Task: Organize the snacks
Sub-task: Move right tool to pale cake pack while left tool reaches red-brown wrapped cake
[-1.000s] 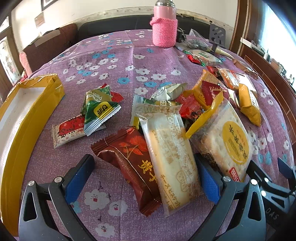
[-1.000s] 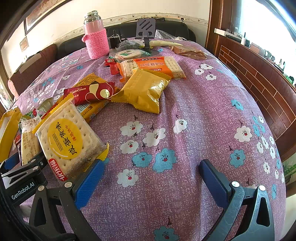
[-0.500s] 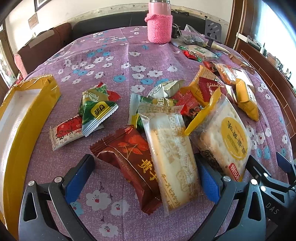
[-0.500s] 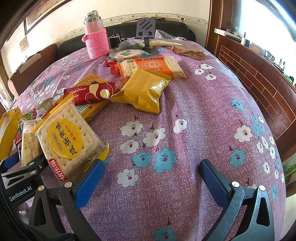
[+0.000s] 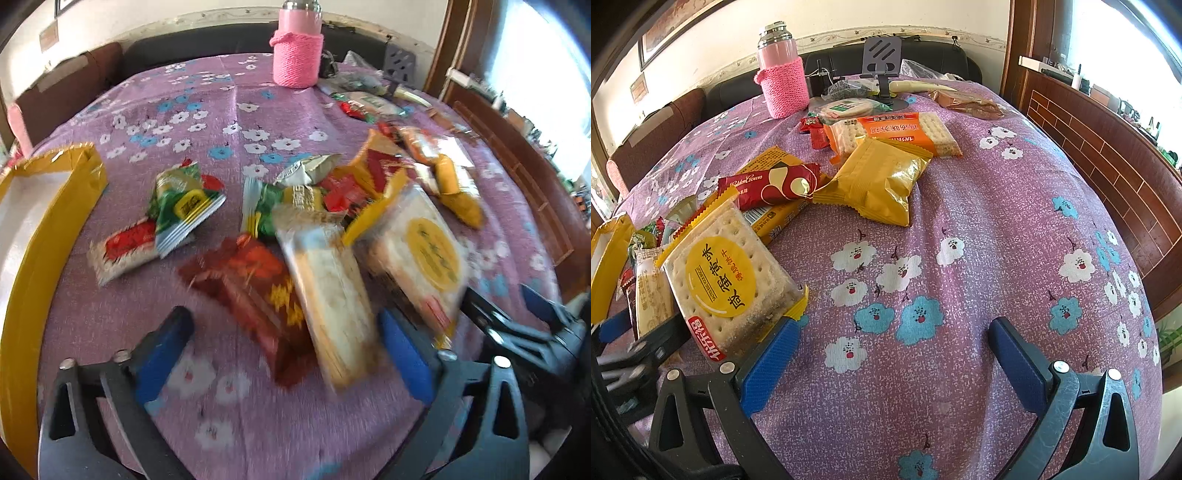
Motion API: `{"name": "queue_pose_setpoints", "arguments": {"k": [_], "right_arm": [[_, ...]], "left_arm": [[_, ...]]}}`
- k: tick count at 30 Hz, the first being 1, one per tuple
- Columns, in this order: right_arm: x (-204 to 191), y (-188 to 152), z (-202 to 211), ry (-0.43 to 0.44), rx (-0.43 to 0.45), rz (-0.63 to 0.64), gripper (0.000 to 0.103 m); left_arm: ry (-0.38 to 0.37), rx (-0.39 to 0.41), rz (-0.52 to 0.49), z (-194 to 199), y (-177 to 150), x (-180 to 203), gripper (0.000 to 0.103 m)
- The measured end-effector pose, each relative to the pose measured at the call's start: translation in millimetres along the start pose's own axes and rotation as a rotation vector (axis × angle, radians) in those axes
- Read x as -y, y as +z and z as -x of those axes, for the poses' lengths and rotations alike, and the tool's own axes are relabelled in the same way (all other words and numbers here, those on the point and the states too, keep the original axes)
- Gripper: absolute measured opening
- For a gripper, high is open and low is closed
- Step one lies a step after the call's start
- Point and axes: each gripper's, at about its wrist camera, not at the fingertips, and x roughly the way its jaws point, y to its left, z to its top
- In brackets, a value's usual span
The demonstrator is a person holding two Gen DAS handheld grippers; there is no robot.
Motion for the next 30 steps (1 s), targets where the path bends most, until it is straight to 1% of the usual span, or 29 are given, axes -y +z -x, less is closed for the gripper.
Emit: {"name": "queue_pose_setpoints", "arguments": {"k": [2, 3, 4, 5, 6, 8, 9, 10, 11, 13, 15, 16, 17, 18, 19, 20, 21, 22, 23, 24, 27, 29, 30], "right_arm": [[-1, 0, 0, 0.005, 0.000, -0.001, 0.103], [-2, 0, 0, 0.004, 0.000, 0.000, 0.103], [1, 1, 0, 0.004, -0.001, 0.000, 0.103], [2, 1, 1, 0.007, -0.003, -0.001, 0.103], [2, 1, 1, 0.011, -0.010, -0.001, 0.103], [4, 2, 1, 0.021, -0.041, -0.006, 0.103], [5, 3, 2, 0.020, -0.067, -0.010, 0.103], [4, 2, 1, 0.008, -0.079, -0.004, 0.103], [2, 2, 2, -0.001, -0.090, 0.005, 0.103], [1, 4, 1, -0.004, -0.110, 0.010, 0.103], [1, 7, 0, 0.001, -0.132, 0.014, 0.103], [1, 7, 0, 0.002, -0.142, 0.016, 0.099], [1, 7, 3, -0.001, -0.149, 0.018, 0.093], [1, 6, 10, -0.014, -0.133, 0.018, 0.074], [1, 6, 22, -0.005, -0.099, 0.016, 0.069], [1, 5, 33, 0.021, -0.069, 0.010, 0.069], [-2, 5, 51, 0.074, -0.022, -0.001, 0.069], [-5, 4, 61, 0.114, 0.000, -0.003, 0.068], [-11, 4, 70, 0.166, 0.018, 0.000, 0.068], [-21, 4, 80, 0.244, 0.030, 0.013, 0.068], [-49, 2, 85, 0.370, 0.020, 0.069, 0.066], [-67, -1, 77, 0.417, -0.003, 0.096, 0.059], [-78, -1, 68, 0.426, -0.021, 0.109, 0.054]], "left_arm": [[-0.020, 0.040, 0.002, 24, -4, -8, 0.094], [-0.028, 0.075, 0.000, 38, -5, -13, 0.094], [-0.035, 0.142, -0.006, 62, -6, -21, 0.094], [-0.036, 0.185, -0.008, 76, -7, -27, 0.094], [-0.044, 0.247, -0.009, 97, -9, -36, 0.094], [-0.074, 0.372, -0.009, 134, -14, -56, 0.095], [-0.089, 0.415, -0.009, 146, -16, -67, 0.095], [-0.100, 0.437, -0.005, 154, -18, -78, 0.095], [-0.097, 0.416, 0.005, 157, -20, -88, 0.095], [-0.094, 0.336, 0.050, 154, -23, -105, 0.095], [-0.116, 0.299, 0.101, 148, -26, -118, 0.095], [-0.129, 0.284, 0.124, 144, -30, -124, 0.095], [-0.125, 0.274, 0.140, 141, -33, -128, 0.095], [-0.117, 0.267, 0.146, 139, -35, -130, 0.095], [-0.115, 0.260, 0.152, 137, -37, -133, 0.095], [-0.118, 0.256, 0.158, 136, -38, -135, 0.095], [-0.128, 0.248, 0.172, 132, -39, -137, 0.095], [-0.136, 0.242, 0.182, 130, -41, -137, 0.095], [-0.141, 0.235, 0.190, 128, -42, -140, 0.095], [-0.145, 0.227, 0.197, 126, -42, -141, 0.095], [-0.159, 0.211, 0.197, 124, -44, -140, 0.095], [-0.158, 0.208, 0.196, 124, -45, -140, 0.095], [-0.159, 0.209, 0.200, 126, -46, -142, 0.095]]}}
